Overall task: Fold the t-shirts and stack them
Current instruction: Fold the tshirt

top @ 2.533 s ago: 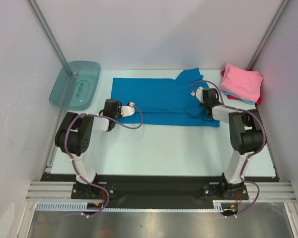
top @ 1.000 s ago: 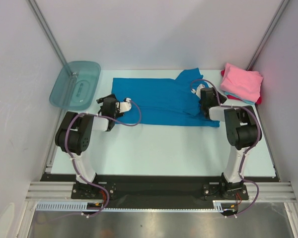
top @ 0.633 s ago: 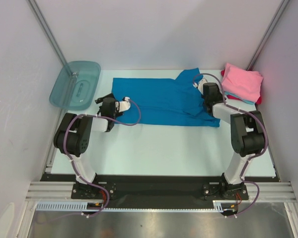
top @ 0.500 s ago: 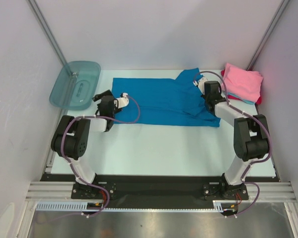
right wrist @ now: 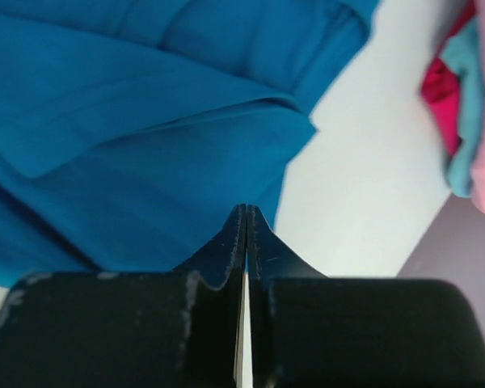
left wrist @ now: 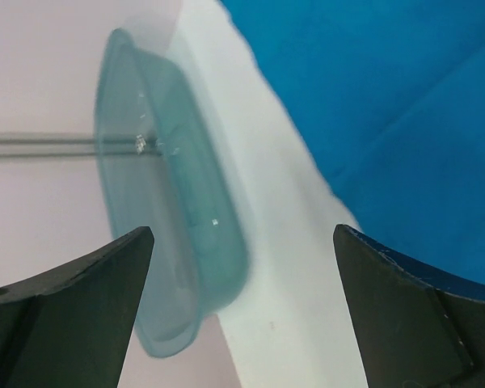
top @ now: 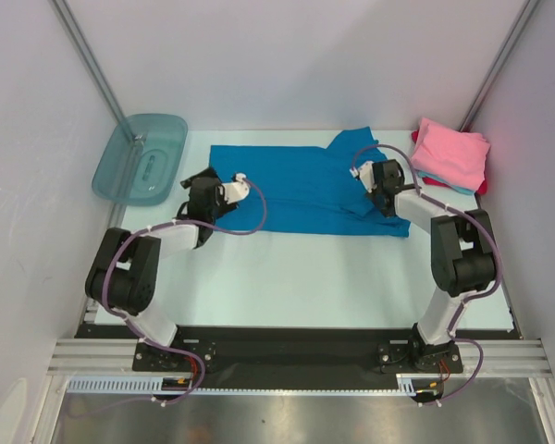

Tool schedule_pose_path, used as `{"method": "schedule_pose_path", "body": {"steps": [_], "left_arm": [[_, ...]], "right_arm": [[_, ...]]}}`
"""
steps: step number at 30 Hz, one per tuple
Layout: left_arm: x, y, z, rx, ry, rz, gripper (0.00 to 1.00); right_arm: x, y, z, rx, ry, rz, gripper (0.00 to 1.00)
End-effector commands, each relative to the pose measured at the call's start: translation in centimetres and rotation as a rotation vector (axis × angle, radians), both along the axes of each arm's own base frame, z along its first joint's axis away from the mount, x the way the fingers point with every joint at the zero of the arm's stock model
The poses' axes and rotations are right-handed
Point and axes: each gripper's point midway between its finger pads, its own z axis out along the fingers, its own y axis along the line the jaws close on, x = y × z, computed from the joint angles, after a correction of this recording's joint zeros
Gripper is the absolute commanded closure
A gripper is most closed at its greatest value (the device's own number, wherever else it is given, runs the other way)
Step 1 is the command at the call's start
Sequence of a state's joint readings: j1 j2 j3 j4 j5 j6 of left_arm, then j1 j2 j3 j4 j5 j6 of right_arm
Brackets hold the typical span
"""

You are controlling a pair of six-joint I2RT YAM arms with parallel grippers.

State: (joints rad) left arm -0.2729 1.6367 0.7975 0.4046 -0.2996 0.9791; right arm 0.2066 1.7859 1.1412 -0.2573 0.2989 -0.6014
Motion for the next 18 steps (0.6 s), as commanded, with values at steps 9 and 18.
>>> {"method": "schedule_pose_path", "body": {"steps": [9, 18], "left_arm": [[-0.6, -1.5, -7.7, 0.074, 0.155, -0.075, 0.00], [-0.7, -1.5, -7.8, 0.080, 0.148, -0.073, 0.00]], "right_arm": [[-0.3, 5.9, -1.3, 0.052, 0.064, 0.143, 1.00], [-0.2, 8.2, -2.5, 0.043, 0.096, 0.196, 1.00]]}}
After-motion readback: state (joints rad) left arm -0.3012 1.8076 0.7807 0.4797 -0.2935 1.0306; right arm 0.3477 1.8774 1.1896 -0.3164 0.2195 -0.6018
